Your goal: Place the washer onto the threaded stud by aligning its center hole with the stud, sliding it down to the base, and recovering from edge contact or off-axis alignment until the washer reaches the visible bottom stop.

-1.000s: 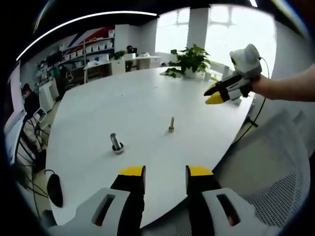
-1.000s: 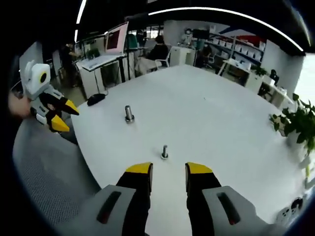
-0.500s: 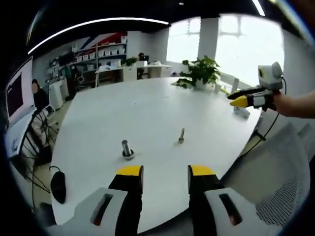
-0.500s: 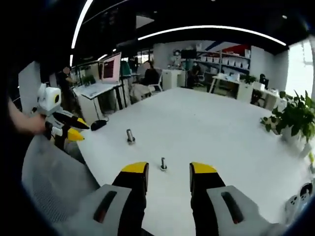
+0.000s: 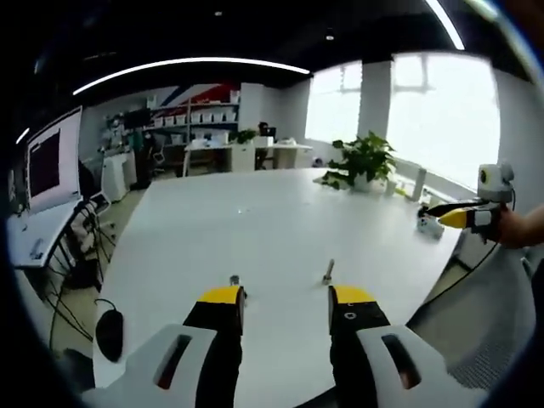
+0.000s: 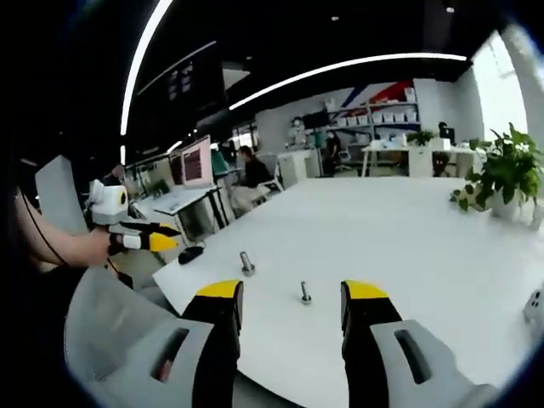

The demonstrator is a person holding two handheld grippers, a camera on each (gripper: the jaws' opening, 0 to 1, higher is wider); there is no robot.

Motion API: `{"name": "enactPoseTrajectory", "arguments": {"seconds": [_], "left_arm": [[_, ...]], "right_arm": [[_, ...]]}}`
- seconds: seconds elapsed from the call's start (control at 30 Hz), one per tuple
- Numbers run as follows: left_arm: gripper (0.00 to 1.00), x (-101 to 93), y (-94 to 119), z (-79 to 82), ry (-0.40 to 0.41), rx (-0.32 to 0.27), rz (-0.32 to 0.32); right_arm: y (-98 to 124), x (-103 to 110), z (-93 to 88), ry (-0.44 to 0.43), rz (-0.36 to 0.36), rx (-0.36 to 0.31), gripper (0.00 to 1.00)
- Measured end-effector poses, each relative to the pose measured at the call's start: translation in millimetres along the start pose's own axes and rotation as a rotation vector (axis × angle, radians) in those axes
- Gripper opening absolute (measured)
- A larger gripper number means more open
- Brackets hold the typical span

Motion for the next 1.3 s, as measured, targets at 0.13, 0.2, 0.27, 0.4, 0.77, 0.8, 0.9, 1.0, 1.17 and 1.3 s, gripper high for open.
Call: {"name": "enactPoseTrajectory", "arguments": {"seconds": [0.13,0.2,0.27,0.4,0.77,0.8,0.9,1.0,1.17,1.3], "left_arm": [[0.37,0.5,0.7,3.1,-0.016,-0.005,0.012],[0.37,1.1,1.3,5.0,-0.015,-0.019,0.010],[0.37,1.7,1.2,4.5,-0.018,-0.018,0.011],[0.37,3.1,2.9,5.6,-0.028,-0.026,0.029],[0.35,6.2,3.6,7.6,-0.016,-0.048,0.032],[0.35,6.3,3.6,7.5,-0.015,-0.047,0.032],[0.35,6.5,4.8,7.7,-0.008,-0.056,0.033],[0.34,4.9,4.9,10.2,-0.013,-0.064,0.024],[0.34,5.1,5.3,9.8,-0.005,-0.073,0.006],[0.34,8.0,9.4,13.3,0.014,-0.107,0.019]], "right_arm": [[-4.9,5.0,-0.8,0.023,0.025,0.017,0.48],[-5.7,8.5,1.9,0.047,0.041,0.007,0.48],[-6.4,11.0,8.2,0.002,0.073,-0.029,0.48],[-8.2,4.2,14.5,-0.031,0.054,-0.054,0.49],[-15.7,16.1,-5.9,0.089,0.088,0.047,0.50],[-15.7,17.2,-7.1,0.094,0.092,0.054,0.50],[-16.2,18.1,-9.6,0.115,0.099,0.072,0.49],[-16.8,20.3,-9.3,0.119,0.109,0.078,0.49],[-17.4,28.0,-7.0,0.085,0.162,0.058,0.51],[-21.8,32.1,-16.8,0.123,0.180,0.133,0.51]]}}
Point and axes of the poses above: the point that each gripper's makers call its tool centre point, and the gripper's own axes: y roughly backward along the fingers, x roughly to its left, z roughly out of its top, the point moved 7 cm from there along y, roughly backward along the fingers, and after that the axes turned 6 degrees about -y, right-handed, at the moved point
